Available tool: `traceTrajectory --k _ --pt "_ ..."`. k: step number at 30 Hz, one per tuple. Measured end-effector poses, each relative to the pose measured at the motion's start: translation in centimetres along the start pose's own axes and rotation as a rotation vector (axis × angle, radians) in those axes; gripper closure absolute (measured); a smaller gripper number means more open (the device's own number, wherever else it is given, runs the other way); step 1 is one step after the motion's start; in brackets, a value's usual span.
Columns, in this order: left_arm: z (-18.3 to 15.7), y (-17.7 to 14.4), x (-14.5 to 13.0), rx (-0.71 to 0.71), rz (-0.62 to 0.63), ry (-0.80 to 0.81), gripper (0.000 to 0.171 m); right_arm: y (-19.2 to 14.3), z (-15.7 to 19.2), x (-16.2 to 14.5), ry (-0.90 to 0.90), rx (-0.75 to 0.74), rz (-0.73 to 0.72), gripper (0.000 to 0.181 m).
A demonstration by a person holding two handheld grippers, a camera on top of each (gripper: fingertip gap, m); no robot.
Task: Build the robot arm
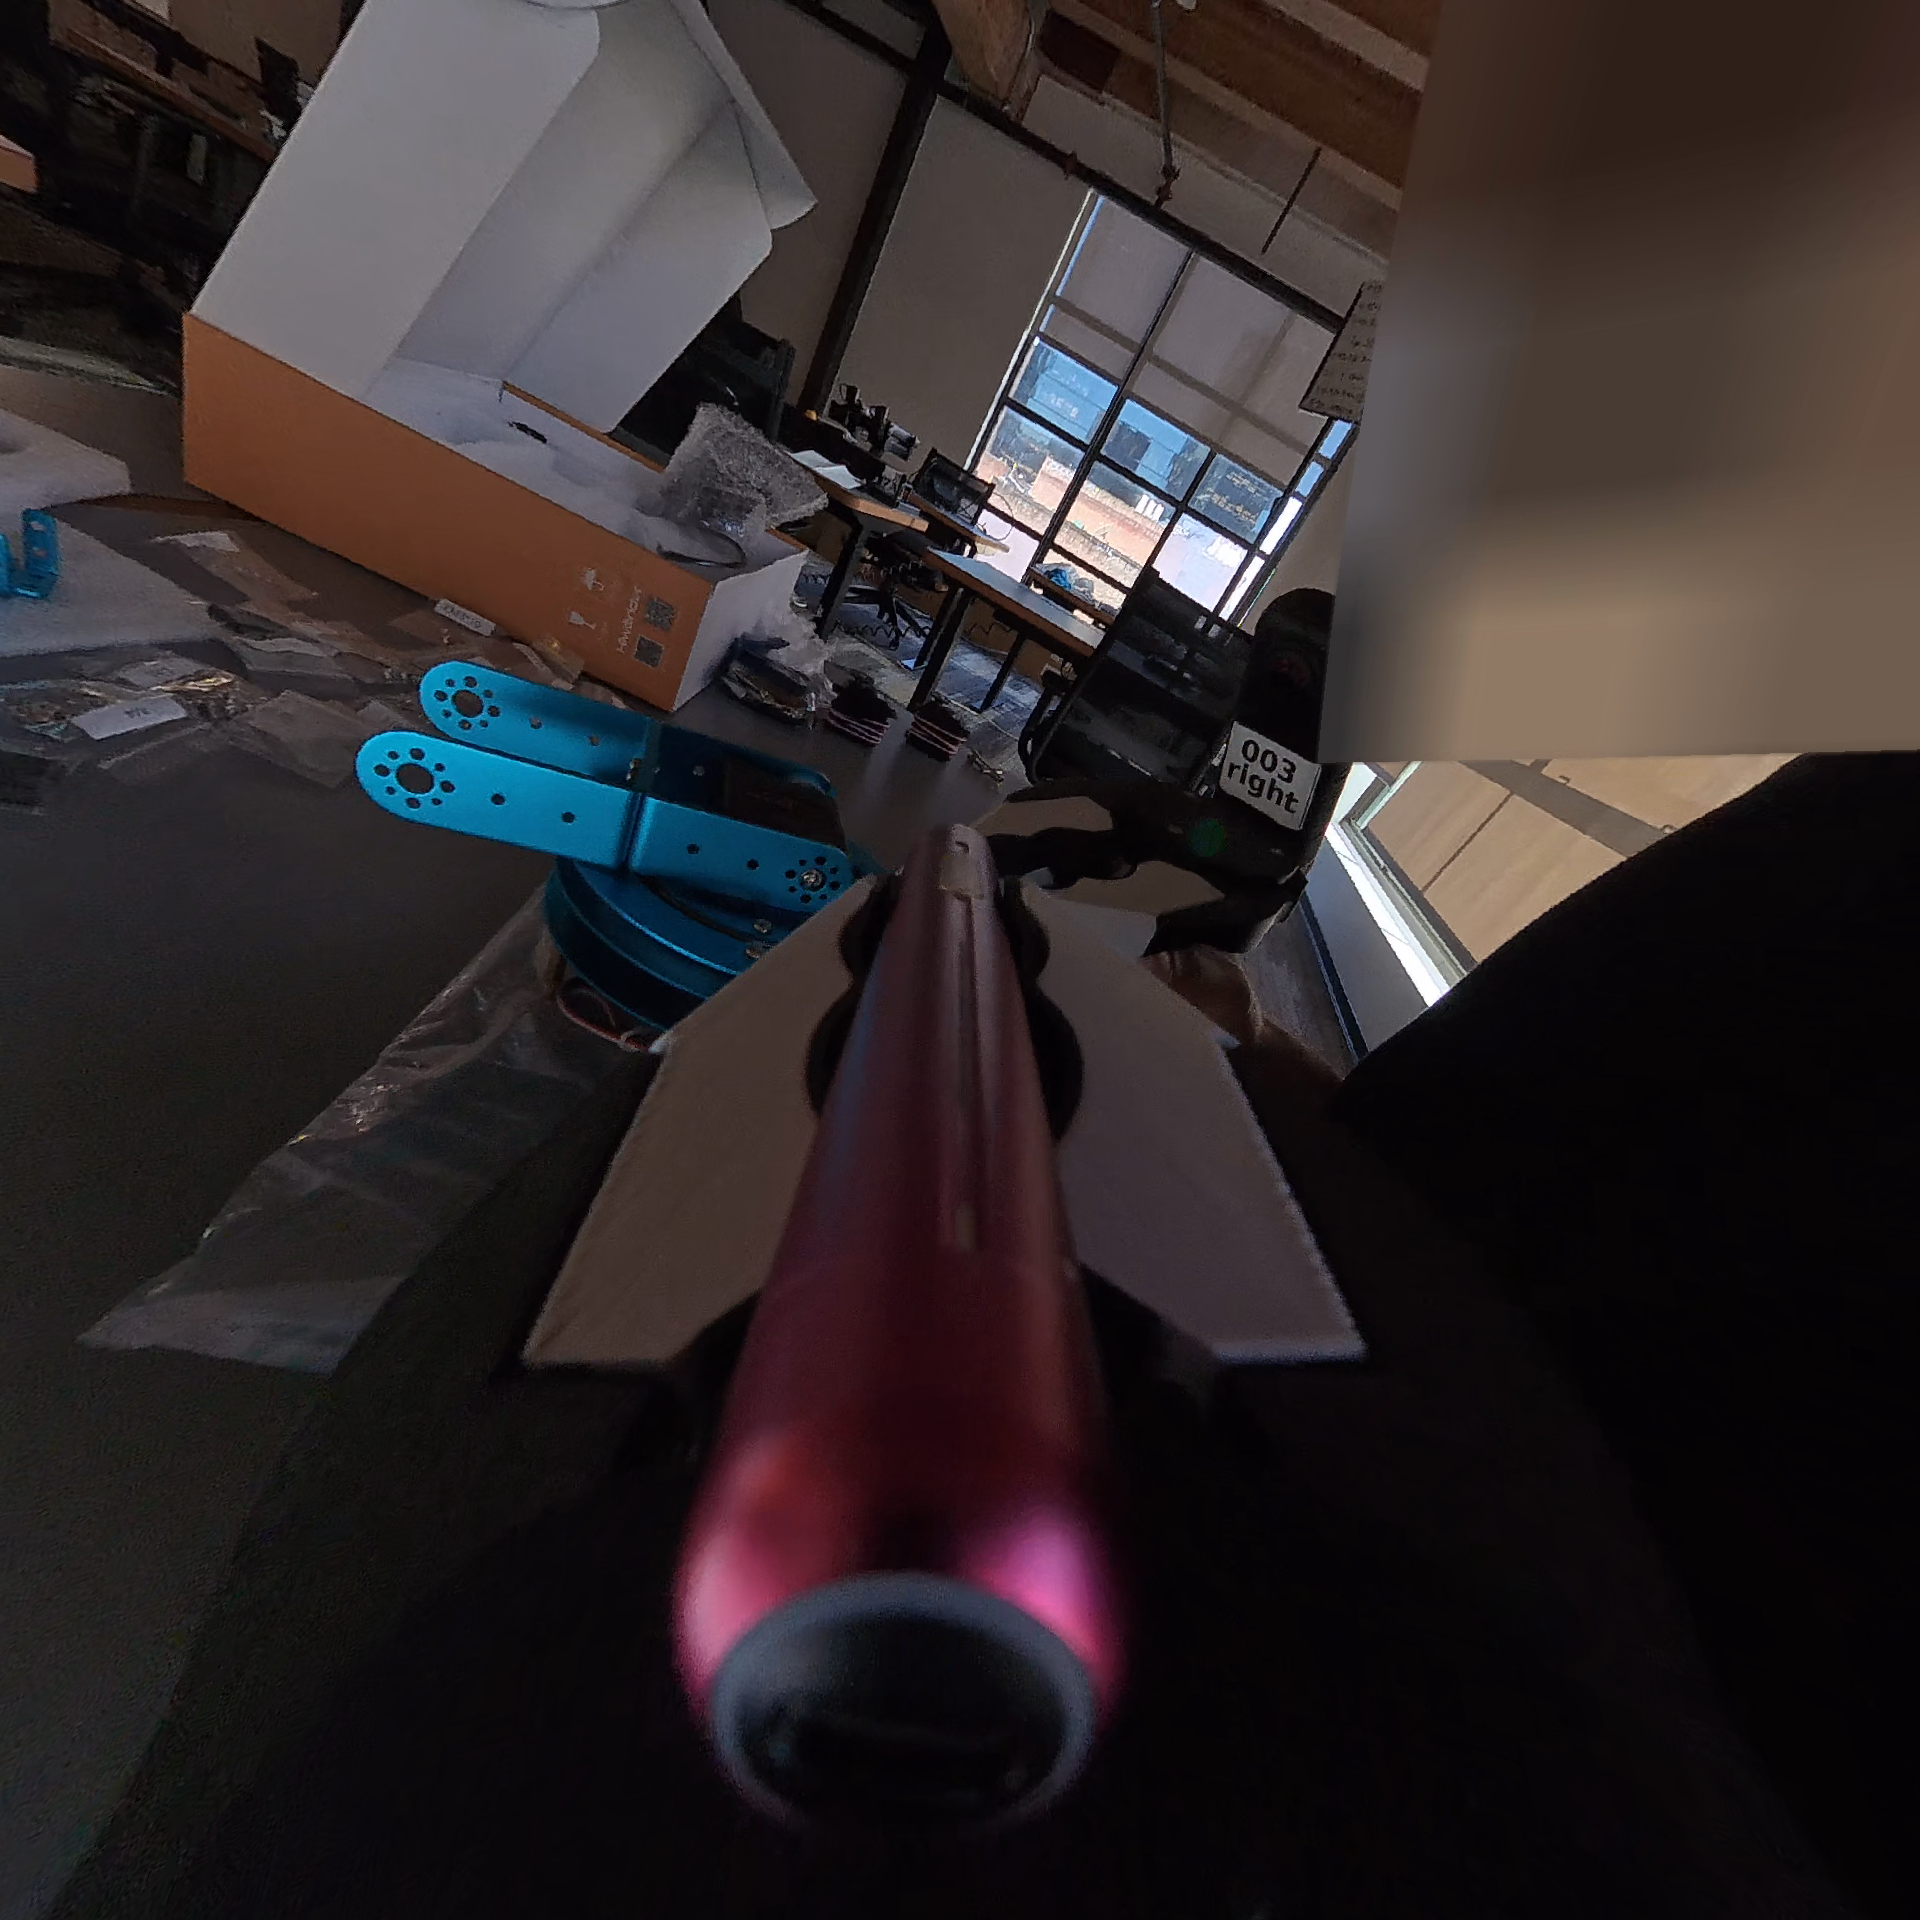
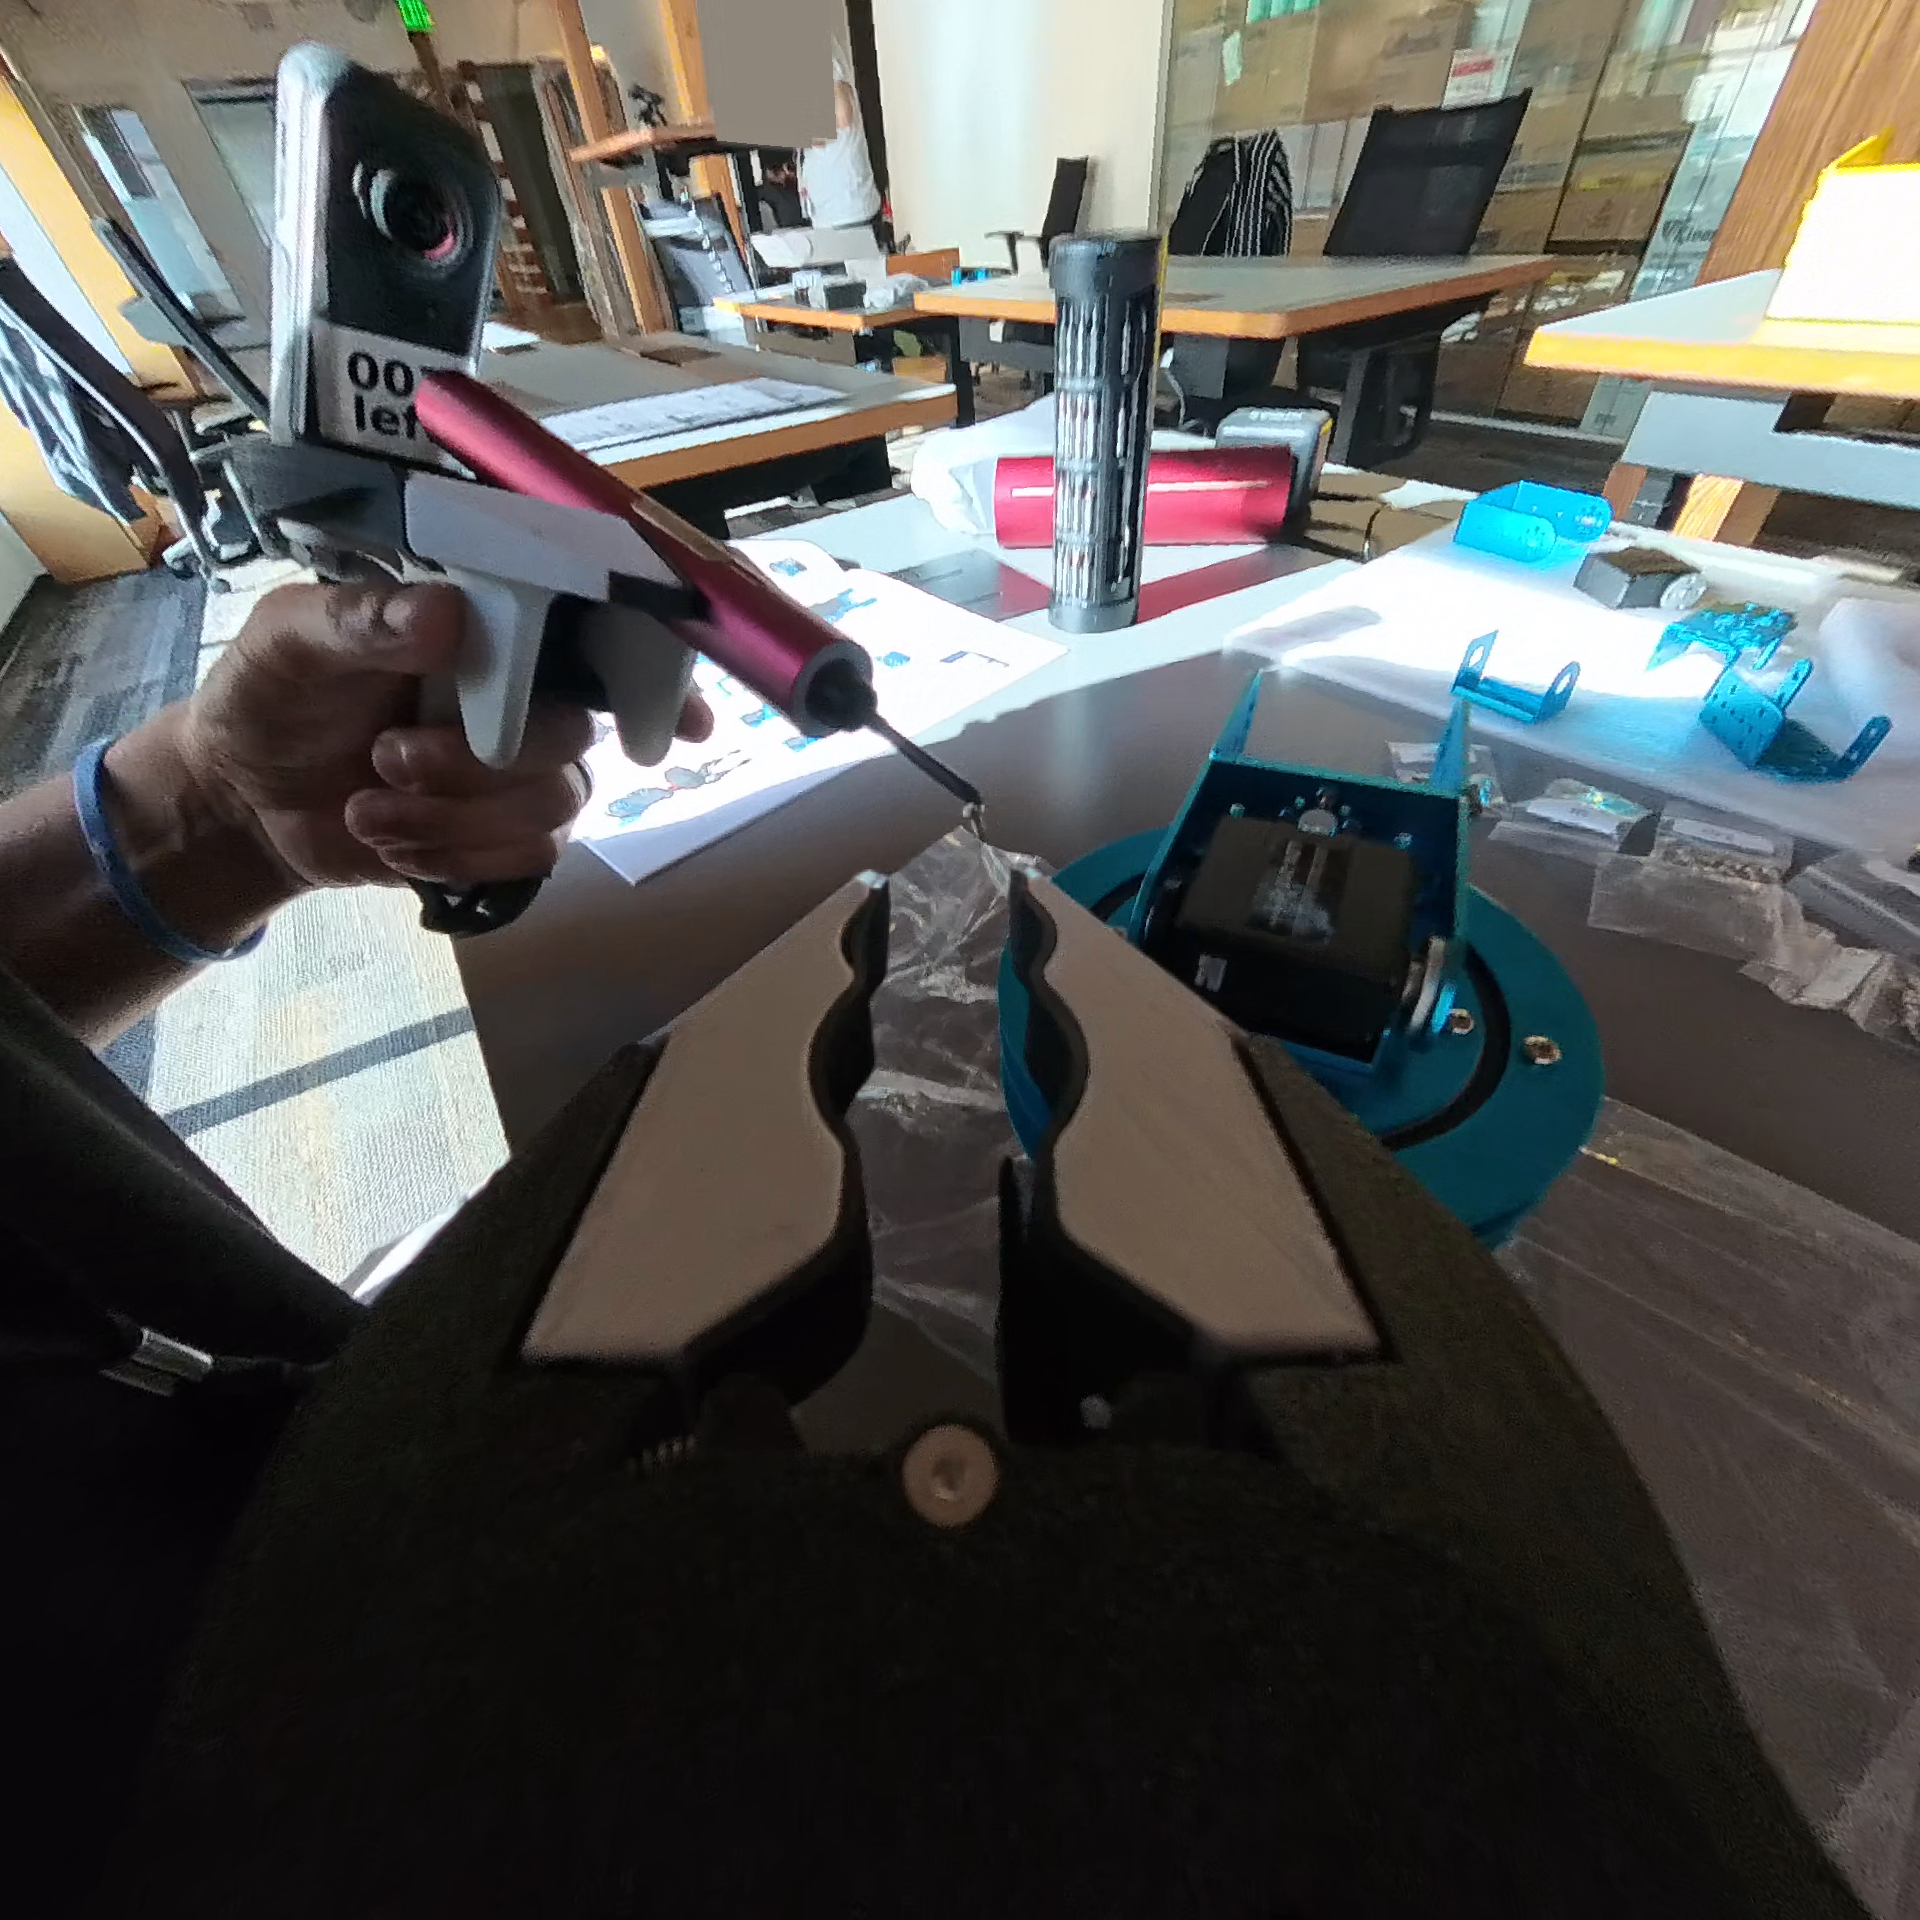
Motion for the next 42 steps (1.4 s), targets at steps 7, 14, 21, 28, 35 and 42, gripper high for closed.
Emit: traceTrajectory --k 7,14,21,28,35,42 --pt "-0.6 0.8 -0.3 -0.024 0.016 0.003 0.152 -0.8 -0.3 1.1 -0.022 -0.011 -0.056 0.172" --pt "-0.7 1.0 -0.3 -0.026 0.015 0.001 0.152 -1.4 -0.7 0.6 -0.046 -0.031 -0.039 0.181" --pt "-0.6 0.9 -0.6 0.002 0.029 0.016 0.152 -1.5 -0.5 0.6 -0.094 -0.045 -0.031 0.181" --pt "-0.6 1.2 -0.8 0.002 0.033 0.013 0.152 -1.5 -0.6 0.3 -0.049 -0.033 -0.028 0.18" --pt "-0.6 1.3 -0.8 0.011 0.033 0.017 0.152 -1.5 -0.6 0.1 -0.048 -0.034 -0.021 0.179" --pt "-0.3 1.1 -0.7 0.023 0.023 0.016 0.152 -1.4 -0.4 0.2 -0.037 -0.009 -0.027 0.168"
Point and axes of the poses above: each gripper's, where its closed fingertips meet, y out along the fingers, x out of its top, z = x × y across the jaws, the point moved 2 cm from there along -y, back along the fingers
